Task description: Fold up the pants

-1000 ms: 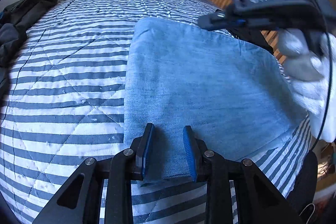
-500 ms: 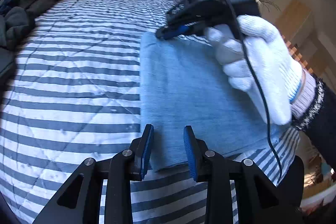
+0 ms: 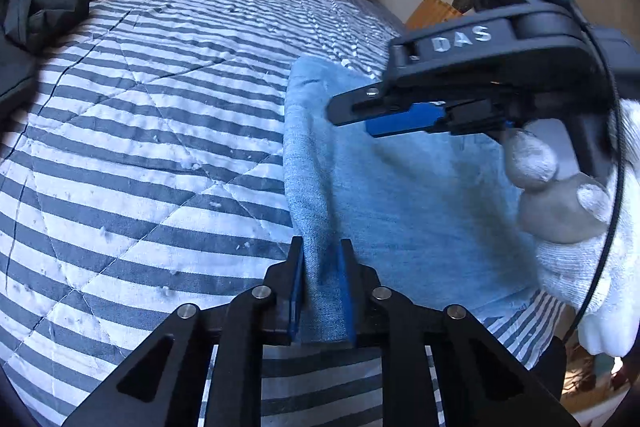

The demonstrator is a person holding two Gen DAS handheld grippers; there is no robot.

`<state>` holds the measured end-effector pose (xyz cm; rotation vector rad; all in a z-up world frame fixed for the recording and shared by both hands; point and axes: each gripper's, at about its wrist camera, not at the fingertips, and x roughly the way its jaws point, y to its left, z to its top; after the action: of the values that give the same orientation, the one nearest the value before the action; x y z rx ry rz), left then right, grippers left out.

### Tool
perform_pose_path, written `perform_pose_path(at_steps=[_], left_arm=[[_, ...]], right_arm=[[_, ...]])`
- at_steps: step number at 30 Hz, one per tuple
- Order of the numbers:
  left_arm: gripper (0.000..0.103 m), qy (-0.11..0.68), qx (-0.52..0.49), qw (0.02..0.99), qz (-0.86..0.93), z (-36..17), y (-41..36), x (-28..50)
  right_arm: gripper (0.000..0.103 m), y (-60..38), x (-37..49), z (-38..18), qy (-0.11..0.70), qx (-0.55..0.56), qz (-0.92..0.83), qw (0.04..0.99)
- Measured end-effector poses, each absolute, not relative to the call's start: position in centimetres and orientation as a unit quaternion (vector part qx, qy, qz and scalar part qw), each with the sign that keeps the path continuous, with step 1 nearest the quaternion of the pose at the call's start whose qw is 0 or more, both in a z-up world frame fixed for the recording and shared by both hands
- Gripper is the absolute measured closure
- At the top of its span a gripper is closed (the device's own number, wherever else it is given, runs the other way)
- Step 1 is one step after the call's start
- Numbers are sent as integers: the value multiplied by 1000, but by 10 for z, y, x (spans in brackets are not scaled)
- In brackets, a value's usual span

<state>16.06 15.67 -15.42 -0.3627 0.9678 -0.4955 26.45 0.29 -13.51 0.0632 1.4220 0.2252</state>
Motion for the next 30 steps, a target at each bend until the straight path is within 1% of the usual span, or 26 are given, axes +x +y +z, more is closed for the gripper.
perform_pose_path(at_steps=[5, 7, 13, 14, 15, 16, 19, 24, 27, 30], left_arm=[[93, 433, -160, 850, -253, -139, 149, 153], [94, 429, -161, 850, -260, -135, 146, 152], [94, 413, -149, 855, -277, -121, 132, 151], [94, 412, -152, 854, -278, -119, 131, 151], [94, 410, -158, 853, -282, -116, 131, 148], [94, 408, -165, 852, -285, -112, 129, 146], [94, 398, -179, 849, -299, -97, 120, 142], [94, 374, -184, 846, -332, -62, 76, 127], [94, 360, -177, 842, -361, -36, 33, 112], [94, 347, -148, 840, -390, -10, -19, 100]], right_arm=[[65, 28, 280, -138, 660, 10, 100, 744], [55, 39, 283, -138, 665, -17, 100, 740], [55, 57, 277, -148, 682, -90, 85, 720], [59, 55, 275, -147, 679, -96, 81, 723], [73, 52, 273, -145, 677, -96, 77, 726], [84, 46, 272, -143, 676, -91, 74, 728], [93, 15, 268, -126, 666, -30, 85, 740], [96, -45, 247, -71, 627, 37, 93, 772], [97, -88, 228, -33, 599, 64, 96, 792], [97, -149, 201, 1, 571, 92, 83, 811]])
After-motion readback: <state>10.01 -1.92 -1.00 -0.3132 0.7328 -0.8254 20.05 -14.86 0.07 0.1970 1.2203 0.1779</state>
